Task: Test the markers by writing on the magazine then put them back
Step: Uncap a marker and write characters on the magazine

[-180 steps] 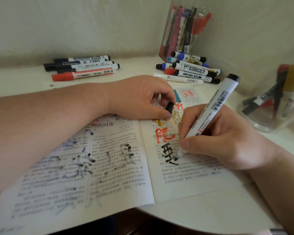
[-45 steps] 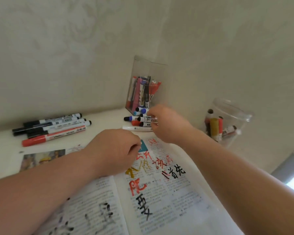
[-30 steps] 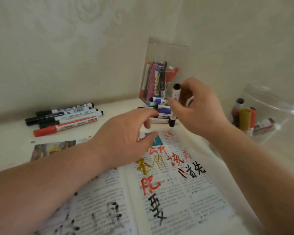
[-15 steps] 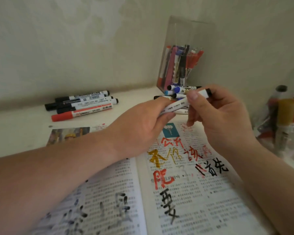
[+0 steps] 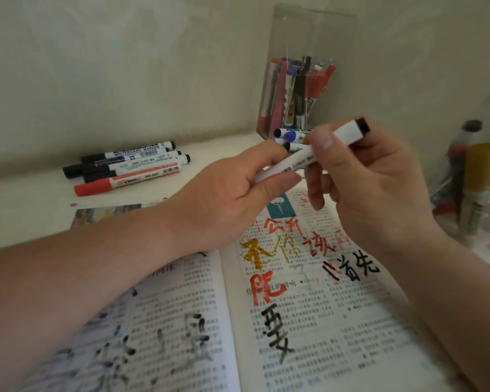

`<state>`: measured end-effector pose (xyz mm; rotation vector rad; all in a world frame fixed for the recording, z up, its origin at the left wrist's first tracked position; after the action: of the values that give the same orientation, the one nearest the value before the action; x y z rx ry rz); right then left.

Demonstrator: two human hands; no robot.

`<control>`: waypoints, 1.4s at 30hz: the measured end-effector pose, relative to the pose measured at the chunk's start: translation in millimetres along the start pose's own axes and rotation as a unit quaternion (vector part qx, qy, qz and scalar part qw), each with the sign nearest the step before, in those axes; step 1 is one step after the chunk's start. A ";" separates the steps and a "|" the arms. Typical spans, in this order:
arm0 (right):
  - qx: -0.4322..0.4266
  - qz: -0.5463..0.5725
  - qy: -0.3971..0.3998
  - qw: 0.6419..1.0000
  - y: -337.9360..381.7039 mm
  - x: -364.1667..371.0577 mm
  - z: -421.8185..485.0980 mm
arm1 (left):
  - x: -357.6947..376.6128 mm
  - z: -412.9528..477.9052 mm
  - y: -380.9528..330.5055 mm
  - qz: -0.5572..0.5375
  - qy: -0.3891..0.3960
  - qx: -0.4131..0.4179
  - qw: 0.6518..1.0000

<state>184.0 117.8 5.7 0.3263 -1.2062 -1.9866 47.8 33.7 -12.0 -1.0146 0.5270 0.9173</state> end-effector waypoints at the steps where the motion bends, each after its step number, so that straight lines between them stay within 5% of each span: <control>1: 0.020 -0.020 0.022 0.999 -2.5 0.7 -0.8 | -0.3 -0.5 -1.0 -0.003 0.004 0.006 1.000; 3: 0.051 -0.058 0.058 0.995 -6.9 1.9 -2.0 | 0.4 -2.2 -2.6 -0.023 0.035 0.003 0.999; 6: 0.073 -0.046 -0.002 0.996 -4.0 -9.8 2.9 | 6.0 -5.3 0.2 -0.045 0.101 -0.018 0.994; 12: 0.118 -0.036 -0.068 0.990 19.2 -34.7 7.0 | 12.9 -8.2 5.5 0.072 0.148 -0.015 0.986; 15: 0.186 -0.021 0.006 0.982 26.3 -40.2 -9.9 | 13.2 -9.6 6.3 0.113 0.153 0.008 0.982; 18: 0.327 0.081 0.155 0.929 22.2 -32.9 -48.8 | 12.7 -9.8 3.9 0.096 0.126 0.035 0.987; 20: 0.360 0.100 0.180 0.910 17.5 -29.8 -69.1 | 11.7 -9.0 0.3 0.081 0.087 0.063 0.991; 25: 0.273 -0.028 0.107 0.956 8.0 -24.8 -76.6 | 7.7 -9.6 -4.8 0.071 0.054 0.075 0.993; 29: 0.266 -0.057 0.112 0.956 13.2 -19.4 -76.9 | 10.9 -11.4 -7.5 0.192 0.072 0.148 0.968; 42: 0.209 -0.169 0.081 0.960 15.3 -17.2 -79.7 | 18.5 -9.2 -9.5 0.161 0.090 0.198 0.963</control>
<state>248.0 75.3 -25.6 0.9442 -1.5363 -1.9183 66.0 30.8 -25.3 -0.6579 1.0084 0.9589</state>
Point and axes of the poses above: each hand's wrist, its own z-axis towards the middle knuckle, its own x-axis out of the palm, y = z × x, the point moved 4 cm from there along z, towards the middle knuckle, and after that the axes turned 14 degrees about z, right-handed, at the moved point
